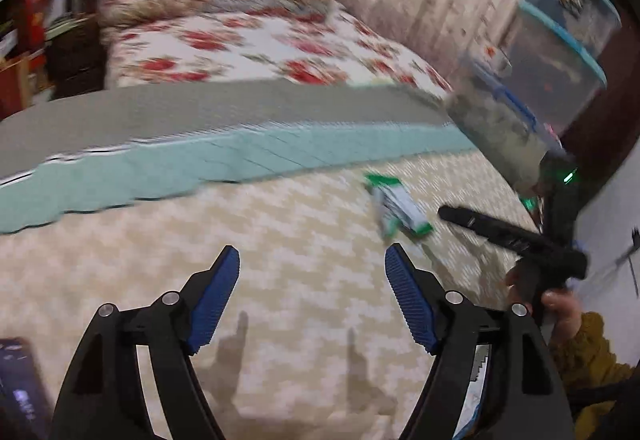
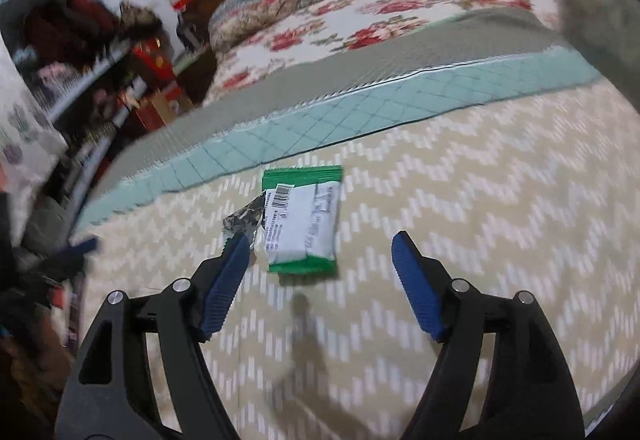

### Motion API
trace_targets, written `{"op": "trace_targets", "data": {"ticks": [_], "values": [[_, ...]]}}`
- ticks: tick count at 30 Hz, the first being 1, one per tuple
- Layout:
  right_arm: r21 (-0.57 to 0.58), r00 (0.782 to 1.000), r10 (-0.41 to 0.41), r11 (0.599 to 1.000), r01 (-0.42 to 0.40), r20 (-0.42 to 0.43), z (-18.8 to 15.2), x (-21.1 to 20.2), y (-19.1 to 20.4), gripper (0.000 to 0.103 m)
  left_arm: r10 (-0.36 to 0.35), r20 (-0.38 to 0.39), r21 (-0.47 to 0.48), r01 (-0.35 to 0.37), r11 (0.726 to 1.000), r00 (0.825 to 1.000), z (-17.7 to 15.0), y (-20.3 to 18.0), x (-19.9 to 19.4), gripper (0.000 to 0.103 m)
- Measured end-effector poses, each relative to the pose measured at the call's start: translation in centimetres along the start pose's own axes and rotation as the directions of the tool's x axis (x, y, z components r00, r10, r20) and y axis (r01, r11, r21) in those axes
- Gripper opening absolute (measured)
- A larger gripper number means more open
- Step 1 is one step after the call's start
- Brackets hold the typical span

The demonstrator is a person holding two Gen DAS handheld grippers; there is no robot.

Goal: Collect trash

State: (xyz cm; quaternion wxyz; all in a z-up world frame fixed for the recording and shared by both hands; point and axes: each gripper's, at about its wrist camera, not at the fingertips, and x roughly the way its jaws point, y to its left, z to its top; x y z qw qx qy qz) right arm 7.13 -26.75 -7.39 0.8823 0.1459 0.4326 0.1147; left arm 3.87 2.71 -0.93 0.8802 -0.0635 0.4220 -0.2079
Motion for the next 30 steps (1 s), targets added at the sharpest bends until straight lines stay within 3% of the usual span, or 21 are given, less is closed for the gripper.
{"op": "trace_targets", "data": {"ticks": [4,6,7,8,12,18,20,21,23,24,25,26,30], "values": [[-0.091,0.996,-0.077,0.993,0.073,-0.045,0.3,2.9,2.0,0.076,-0.016,0.019,-0.059,0.017,0.998,1.0,-1.4,2.7,-3.1,0.072],[-0.15,0.991,-0.129,0.981,0.124,-0.025,0.3,3.4,2.8,0.069,-0.056,-0.002,-0.033,0.056,0.998,0.998,-2.5,2.5,-3.8,0.072],[-0.206,0.984,-0.18,0.963,0.176,0.002,0.0,3.5,3.6,0.043,-0.074,-0.014,-0.012,0.073,0.997,0.997,-3.1,2.1,-4.0,0.073],[-0.225,0.983,-0.185,0.957,0.182,0.007,-0.3,3.6,3.8,0.035,-0.093,-0.03,0.016,0.093,0.996,0.995,-3.9,1.6,-4.1,0.074],[-0.191,0.989,-0.148,0.971,0.144,-0.005,-1.2,2.6,3.5,0.032,-0.15,-0.13,0.093,0.162,0.982,0.98,-6.6,-0.6,-2.7,0.076],[-0.164,0.997,-0.076,0.984,0.072,-0.016,-5.1,-0.9,3.0,0.031,-0.074,-0.232,0.153,0.111,0.982,0.97,-9.0,-2.2,0.7,0.076],[-0.179,0.996,-0.087,0.98,0.085,-0.006,-6.7,-2.2,2.8,0.032,-0.053,-0.231,0.169,0.094,0.981,0.972,-9.5,-2.4,1.3,0.06],[-0.186,0.996,-0.087,0.979,0.084,-0.004,-7.6,-2.9,2.7,0.032,-0.025,-0.222,0.208,0.072,0.975,0.975,-9.5,-2.7,1.5,0.039],[-0.189,0.997,-0.082,0.979,0.079,-0.008,-9.1,-3.9,2.3,0.042,-0.03,-0.22,0.215,0.078,0.973,0.975,-9.2,-3.1,1.9,0.036],[-0.188,0.996,-0.086,0.979,0.083,-0.011,-10.0,-4.3,2.1,0.052,-0.032,-0.213,0.209,0.078,0.975,0.977,-8.8,-3.4,2.1,0.035],[-0.184,0.996,-0.092,0.979,0.089,-0.004,-10.4,-4.6,2.0,0.071,-0.026,-0.208,0.206,0.07,0.976,0.978,-8.3,-3.8,2.5,0.035],[-0.177,0.995,-0.099,0.979,0.1,0.018,-11.1,-5.1,1.7,0.076,-0.02,-0.203,0.209,0.063,0.976,0.979,-8.0,-4.2,2.8,0.035],[-0.164,0.996,-0.093,0.982,0.094,0.016,-12.6,-6.2,1.4,0.076,0.008,-0.159,0.22,0.028,0.975,0.987,-6.7,-6.7,3.7,0.036]]}}
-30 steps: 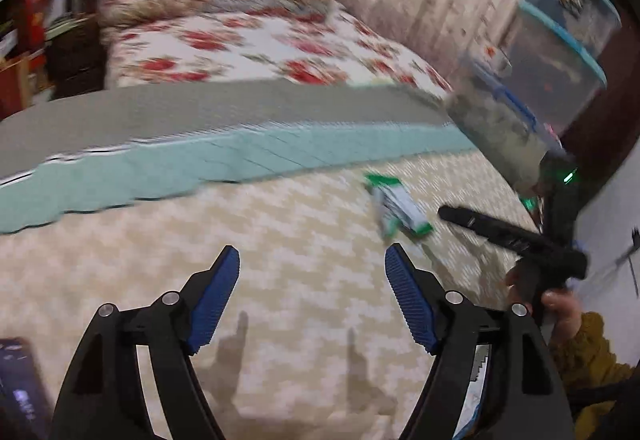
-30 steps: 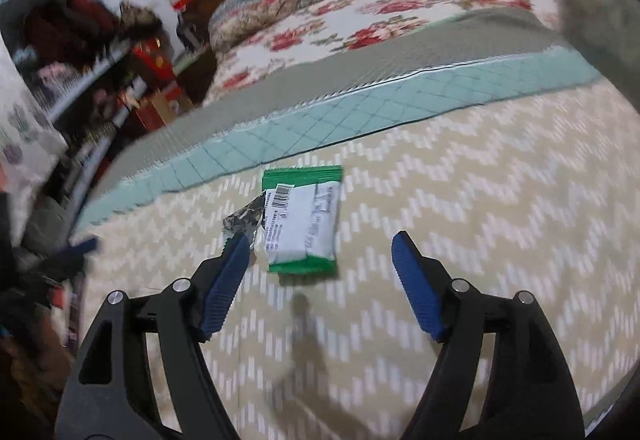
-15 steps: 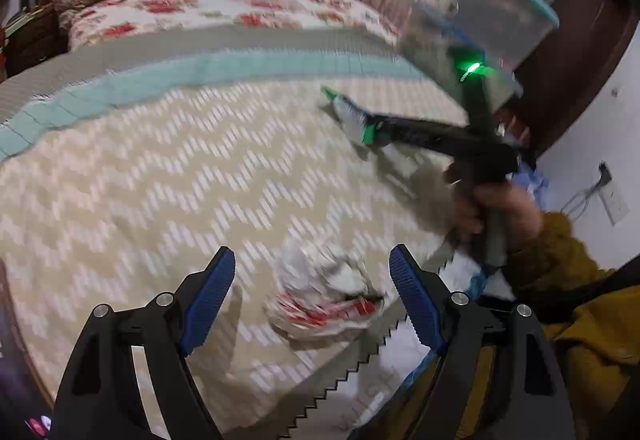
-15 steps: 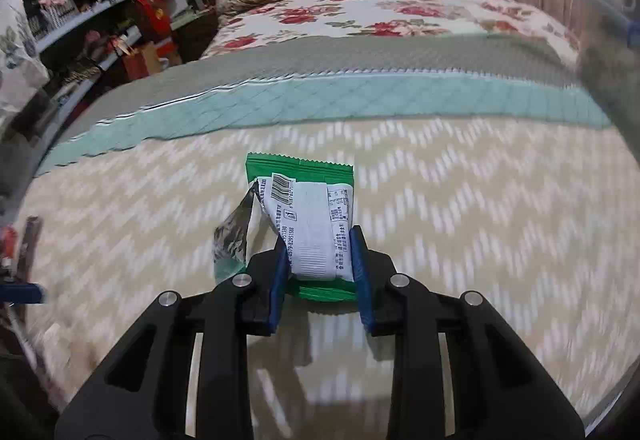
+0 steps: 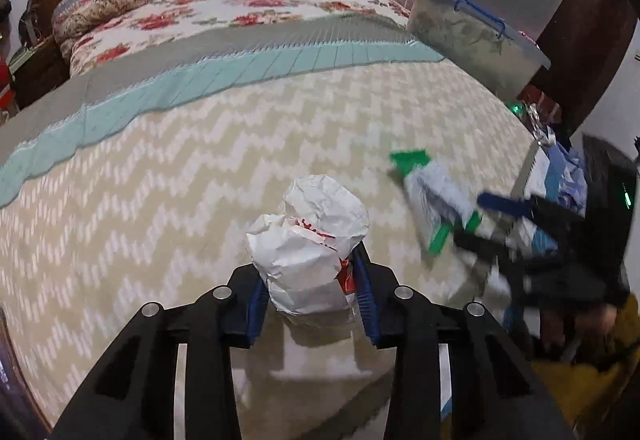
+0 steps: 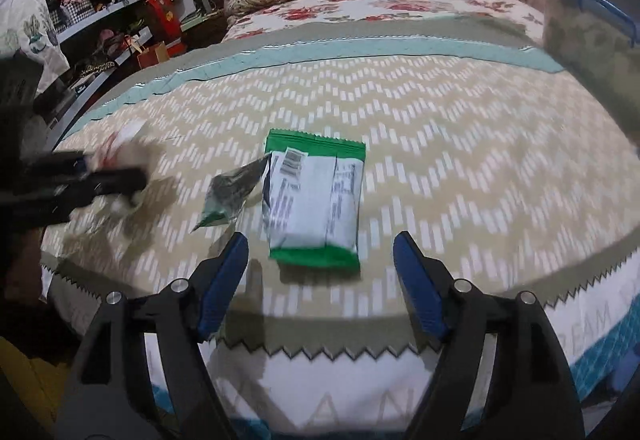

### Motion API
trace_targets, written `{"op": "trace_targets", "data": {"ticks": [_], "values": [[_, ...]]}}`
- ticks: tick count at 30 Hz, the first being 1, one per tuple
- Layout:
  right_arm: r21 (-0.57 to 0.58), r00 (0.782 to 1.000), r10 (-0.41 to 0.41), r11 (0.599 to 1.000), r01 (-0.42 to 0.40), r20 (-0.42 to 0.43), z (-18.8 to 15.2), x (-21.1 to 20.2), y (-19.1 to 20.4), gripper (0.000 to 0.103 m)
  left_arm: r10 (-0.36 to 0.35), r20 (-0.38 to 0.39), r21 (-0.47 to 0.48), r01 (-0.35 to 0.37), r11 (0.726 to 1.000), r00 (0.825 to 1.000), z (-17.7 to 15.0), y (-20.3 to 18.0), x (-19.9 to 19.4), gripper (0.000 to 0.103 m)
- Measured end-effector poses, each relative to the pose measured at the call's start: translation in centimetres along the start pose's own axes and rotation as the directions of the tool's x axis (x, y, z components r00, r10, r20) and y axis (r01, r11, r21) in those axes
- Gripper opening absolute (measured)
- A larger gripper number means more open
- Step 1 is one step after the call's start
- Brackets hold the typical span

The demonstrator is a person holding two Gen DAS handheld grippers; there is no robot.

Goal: Collect trash

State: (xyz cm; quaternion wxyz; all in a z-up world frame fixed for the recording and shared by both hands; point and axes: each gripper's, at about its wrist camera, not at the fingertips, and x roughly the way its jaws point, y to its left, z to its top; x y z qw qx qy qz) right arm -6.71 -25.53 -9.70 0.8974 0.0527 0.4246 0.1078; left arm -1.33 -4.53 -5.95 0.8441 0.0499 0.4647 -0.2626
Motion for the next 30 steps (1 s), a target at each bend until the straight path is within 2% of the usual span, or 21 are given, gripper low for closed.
{"op": "trace_targets", "data": {"ticks": [6,11,18,30], "values": [[0.023,0.999,0.01,1.0,-0.011,0.04,-0.1,-1.2,-0.6,0.076,0.131,0.005,0.058,-0.131,0.99,0.991,0.8,-2.1,2.0,0.037],[0.081,0.998,0.052,0.995,-0.055,0.032,0.4,-0.6,-1.6,0.076,0.17,0.016,0.062,-0.171,0.983,0.985,0.6,-2.2,2.3,0.038],[0.08,0.998,0.052,0.995,-0.054,0.028,1.0,0.5,-1.3,0.076,0.189,0.025,0.063,-0.191,0.98,0.982,0.2,-2.6,2.1,0.039],[0.055,0.999,0.024,0.998,-0.026,0.036,0.6,1.0,-0.5,0.077,0.178,0.025,0.049,-0.179,0.983,0.984,-0.3,-2.6,2.4,0.043]]}}
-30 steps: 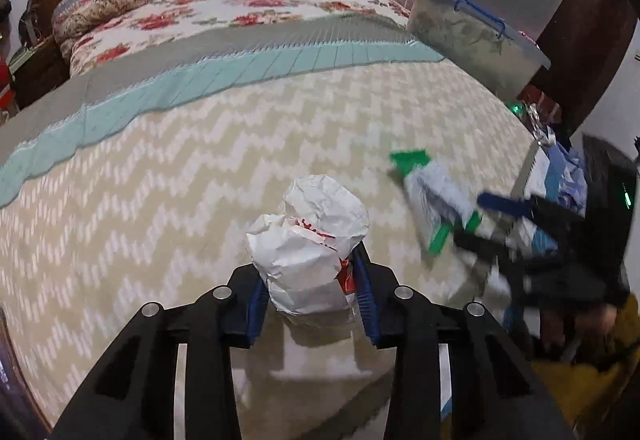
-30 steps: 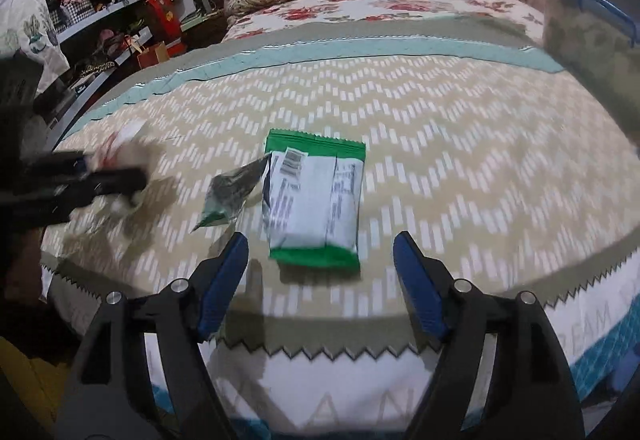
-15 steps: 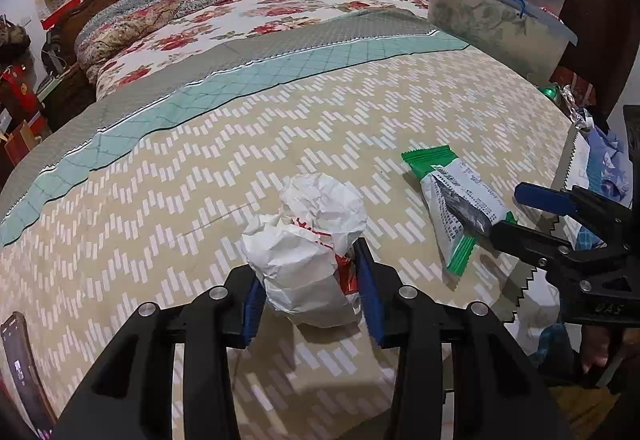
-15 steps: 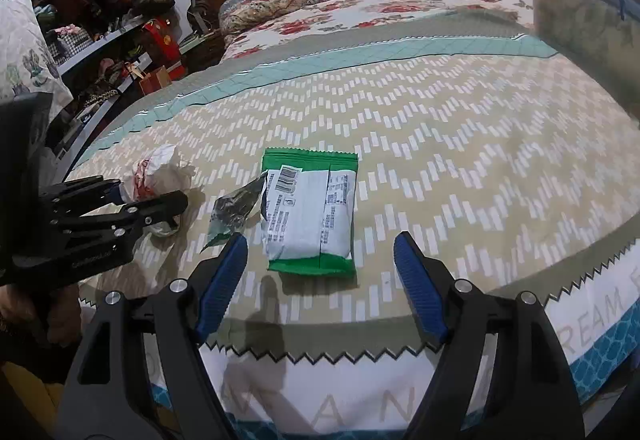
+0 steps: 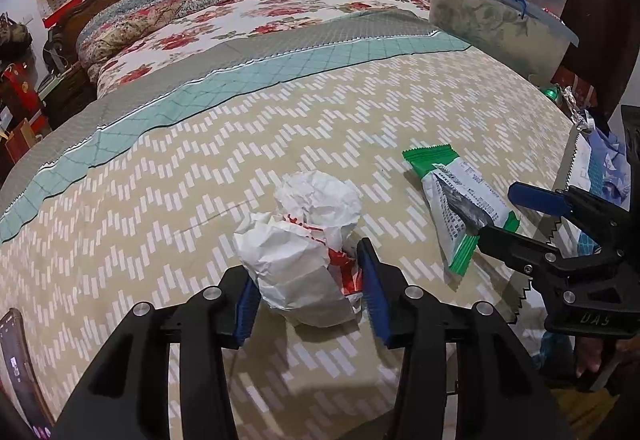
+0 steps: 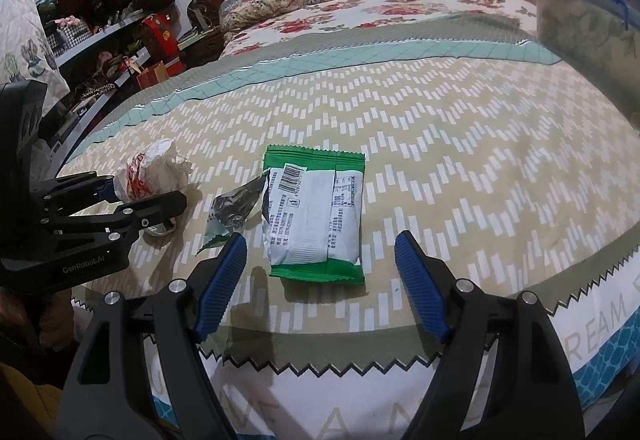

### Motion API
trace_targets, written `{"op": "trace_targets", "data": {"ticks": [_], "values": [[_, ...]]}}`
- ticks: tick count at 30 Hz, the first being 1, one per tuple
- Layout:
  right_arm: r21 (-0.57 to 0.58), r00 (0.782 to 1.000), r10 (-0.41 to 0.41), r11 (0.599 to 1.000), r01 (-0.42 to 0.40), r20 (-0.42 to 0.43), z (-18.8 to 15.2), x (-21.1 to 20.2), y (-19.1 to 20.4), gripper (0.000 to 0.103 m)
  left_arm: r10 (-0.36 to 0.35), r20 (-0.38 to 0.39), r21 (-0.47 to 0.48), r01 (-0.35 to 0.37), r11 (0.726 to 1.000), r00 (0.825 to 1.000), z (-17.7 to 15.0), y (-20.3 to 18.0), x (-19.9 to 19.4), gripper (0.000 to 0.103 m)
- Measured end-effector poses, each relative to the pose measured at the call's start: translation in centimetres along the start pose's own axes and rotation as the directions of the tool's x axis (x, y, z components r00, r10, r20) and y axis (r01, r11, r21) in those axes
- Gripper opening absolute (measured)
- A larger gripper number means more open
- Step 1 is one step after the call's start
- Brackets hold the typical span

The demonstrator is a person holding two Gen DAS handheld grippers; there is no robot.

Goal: Collect trash

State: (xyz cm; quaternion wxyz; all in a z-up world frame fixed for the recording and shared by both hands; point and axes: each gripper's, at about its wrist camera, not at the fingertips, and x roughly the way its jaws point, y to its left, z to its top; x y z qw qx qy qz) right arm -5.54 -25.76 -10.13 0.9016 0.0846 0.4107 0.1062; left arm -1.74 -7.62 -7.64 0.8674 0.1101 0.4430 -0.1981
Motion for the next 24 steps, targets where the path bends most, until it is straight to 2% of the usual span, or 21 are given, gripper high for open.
{"op": "trace_targets", "data": {"ticks": [3,11,14,18,22,24], "values": [[-0.004,1.0,-0.01,1.0,0.01,-0.001,-0.1,0.0,0.2,0.078,-0.005,-0.012,-0.008,0.004,1.0,1.0,-0.2,0.2,0.4,0.044],[-0.017,0.999,-0.037,0.999,0.037,-0.005,-0.2,0.2,0.7,0.081,-0.007,0.013,0.002,0.007,1.0,1.0,-0.8,0.1,0.3,0.045],[-0.021,0.999,-0.047,0.999,0.047,-0.008,-0.2,0.3,1.0,0.084,-0.012,0.02,-0.002,0.012,1.0,1.0,-1.0,0.3,0.2,0.048],[-0.026,0.998,-0.068,0.997,0.068,-0.011,-0.6,0.3,1.3,0.089,-0.028,0.023,-0.017,0.028,0.999,0.999,-1.3,0.8,0.2,0.067],[-0.029,0.997,-0.079,0.996,0.078,-0.017,-1.1,0.1,1.5,0.096,-0.036,0.021,-0.038,0.037,0.999,0.999,-1.5,1.2,0.2,0.08],[-0.021,0.997,-0.076,0.997,0.076,-0.021,-1.4,-0.1,1.5,0.099,-0.037,0.016,-0.053,0.038,0.998,0.999,-1.6,1.5,0.2,0.091]]}}
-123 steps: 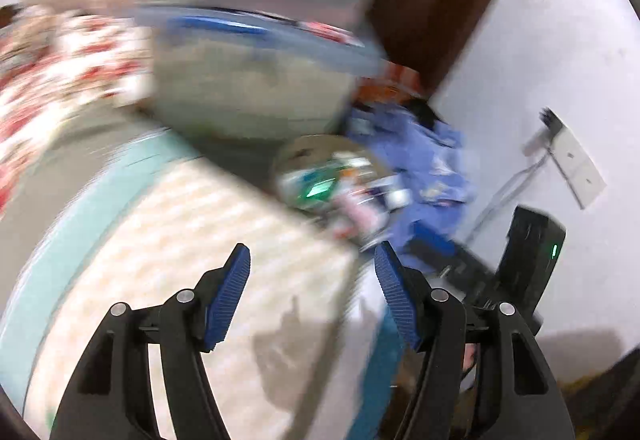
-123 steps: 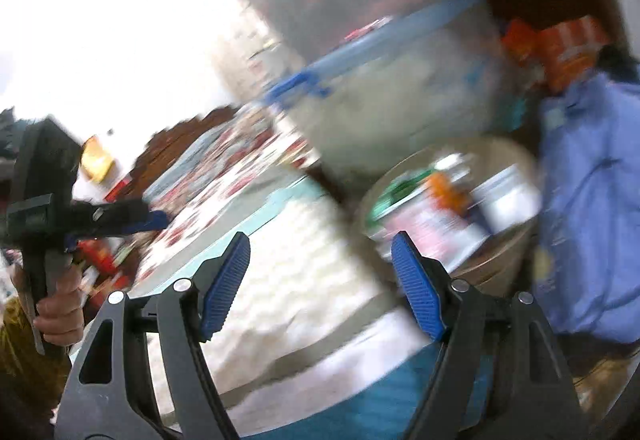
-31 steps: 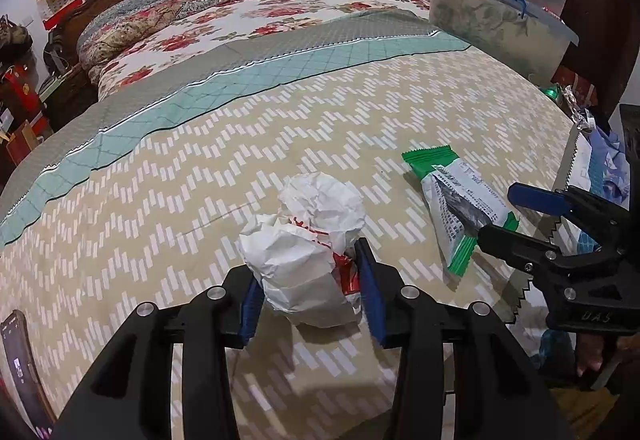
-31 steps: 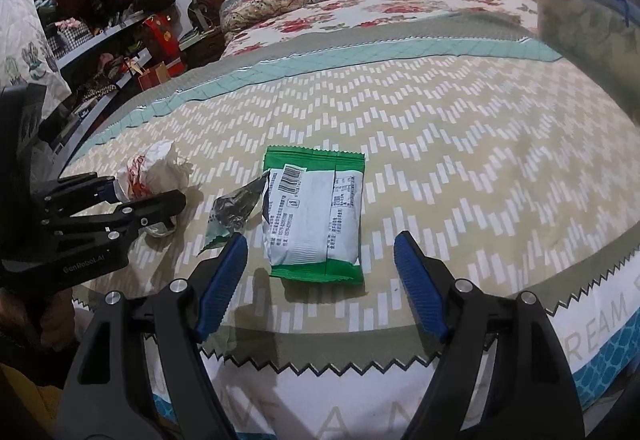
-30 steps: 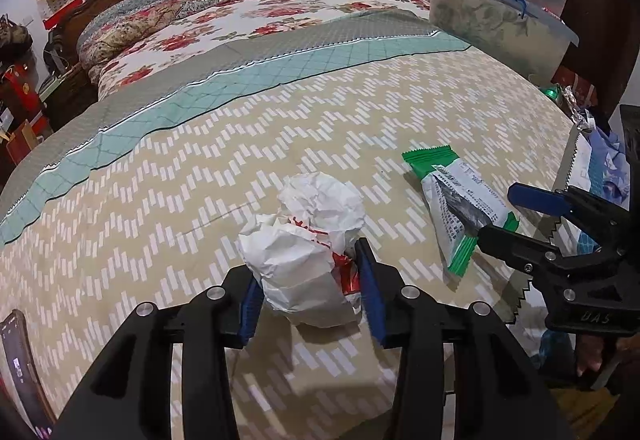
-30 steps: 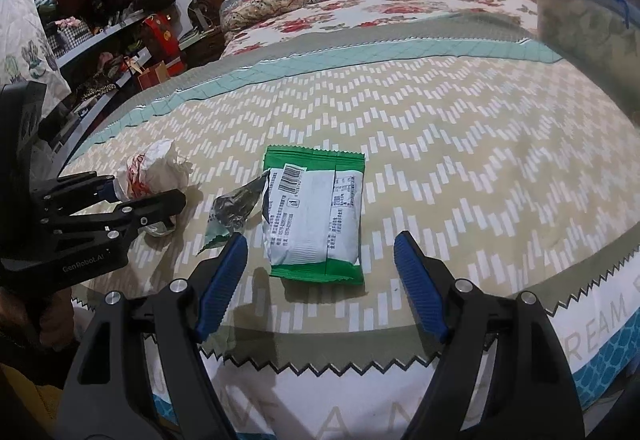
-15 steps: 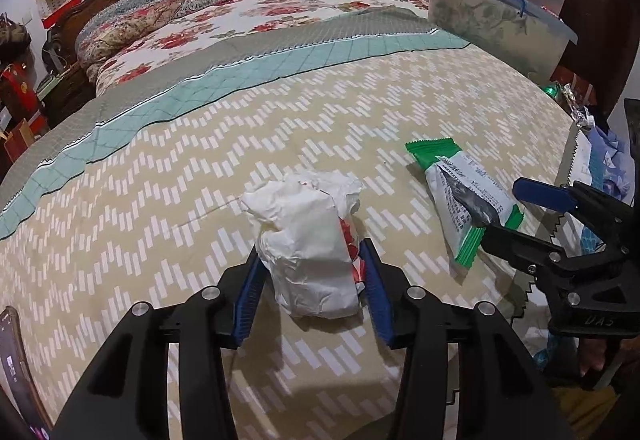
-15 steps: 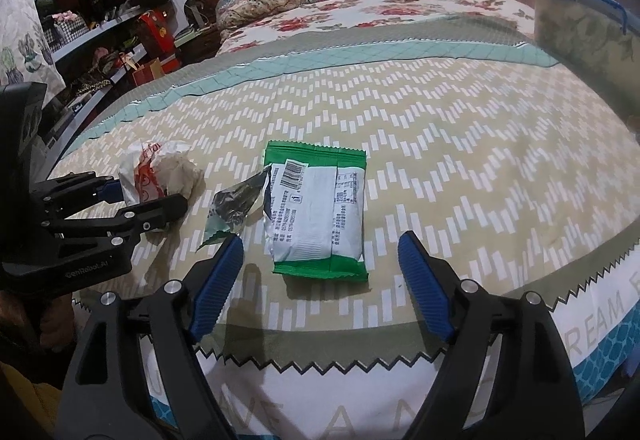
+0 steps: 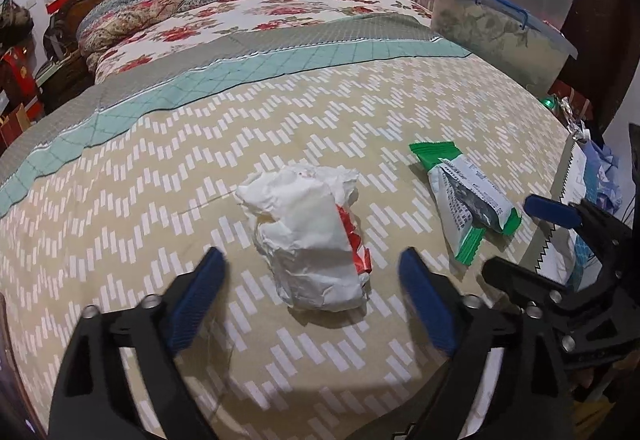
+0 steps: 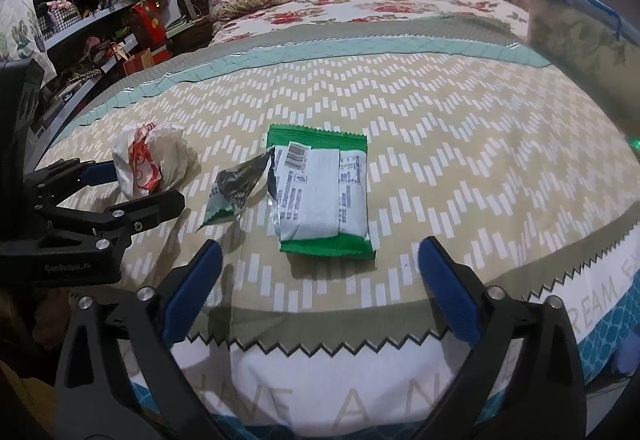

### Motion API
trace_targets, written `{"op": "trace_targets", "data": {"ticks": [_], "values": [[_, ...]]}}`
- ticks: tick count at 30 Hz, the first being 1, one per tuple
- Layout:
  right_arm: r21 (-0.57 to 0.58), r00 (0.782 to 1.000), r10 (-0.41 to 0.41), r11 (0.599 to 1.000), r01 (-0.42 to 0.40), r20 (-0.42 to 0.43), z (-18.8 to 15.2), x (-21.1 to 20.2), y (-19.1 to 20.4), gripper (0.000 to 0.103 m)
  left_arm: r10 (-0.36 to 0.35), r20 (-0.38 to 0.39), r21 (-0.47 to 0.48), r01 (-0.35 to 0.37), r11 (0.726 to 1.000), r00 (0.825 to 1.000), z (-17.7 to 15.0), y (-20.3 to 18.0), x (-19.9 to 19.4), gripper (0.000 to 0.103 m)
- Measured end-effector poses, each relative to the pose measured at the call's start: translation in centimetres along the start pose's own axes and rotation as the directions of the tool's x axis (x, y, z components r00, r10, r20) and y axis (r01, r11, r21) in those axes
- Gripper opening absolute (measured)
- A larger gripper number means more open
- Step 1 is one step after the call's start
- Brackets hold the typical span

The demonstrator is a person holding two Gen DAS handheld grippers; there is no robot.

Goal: Collect trash

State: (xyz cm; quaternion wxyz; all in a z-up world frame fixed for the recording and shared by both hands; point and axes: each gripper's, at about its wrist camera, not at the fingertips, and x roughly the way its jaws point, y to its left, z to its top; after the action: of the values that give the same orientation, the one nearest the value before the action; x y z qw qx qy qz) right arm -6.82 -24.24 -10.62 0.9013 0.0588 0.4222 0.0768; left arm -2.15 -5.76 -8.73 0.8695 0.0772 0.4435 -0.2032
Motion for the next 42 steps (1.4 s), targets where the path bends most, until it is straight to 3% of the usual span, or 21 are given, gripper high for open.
{"op": "trace_targets", "data": {"ticks": [10,15,20,32,38,42], "values": [[0.081,1.0,0.008,0.997,-0.009,0.015,-1.7,-1.8,-1.2,0.1,0.027,0.003,-0.059,-0.026,0.998,1.0,-1.0,0.6,-0.9,0.094],[0.119,1.0,0.008,0.993,-0.011,0.022,-2.4,-2.6,-1.5,0.1,0.1,-0.011,-0.013,-0.1,0.995,0.995,-2.3,-0.5,-1.1,0.094],[0.146,1.0,0.011,0.989,-0.014,0.024,-2.8,-3.1,-1.6,0.1,0.088,0.004,-0.03,-0.087,0.996,0.996,-3.2,-0.3,-1.9,0.094],[0.094,0.998,-0.068,0.993,0.069,-0.011,-2.5,-2.7,-0.3,0.1,0.071,0.034,-0.042,-0.07,0.997,0.997,-3.5,-0.2,-2.2,0.094],[0.007,0.986,-0.16,0.987,0.161,-0.048,-2.3,-1.8,1.0,0.1,0.078,0.03,-0.027,-0.077,0.997,0.997,-3.9,-0.2,-2.3,0.094],[0.006,0.986,-0.159,0.987,0.16,-0.046,-2.3,-1.8,1.0,0.1,0.071,0.033,-0.028,-0.07,0.997,0.997,-3.9,-0.2,-2.4,0.094]]}}
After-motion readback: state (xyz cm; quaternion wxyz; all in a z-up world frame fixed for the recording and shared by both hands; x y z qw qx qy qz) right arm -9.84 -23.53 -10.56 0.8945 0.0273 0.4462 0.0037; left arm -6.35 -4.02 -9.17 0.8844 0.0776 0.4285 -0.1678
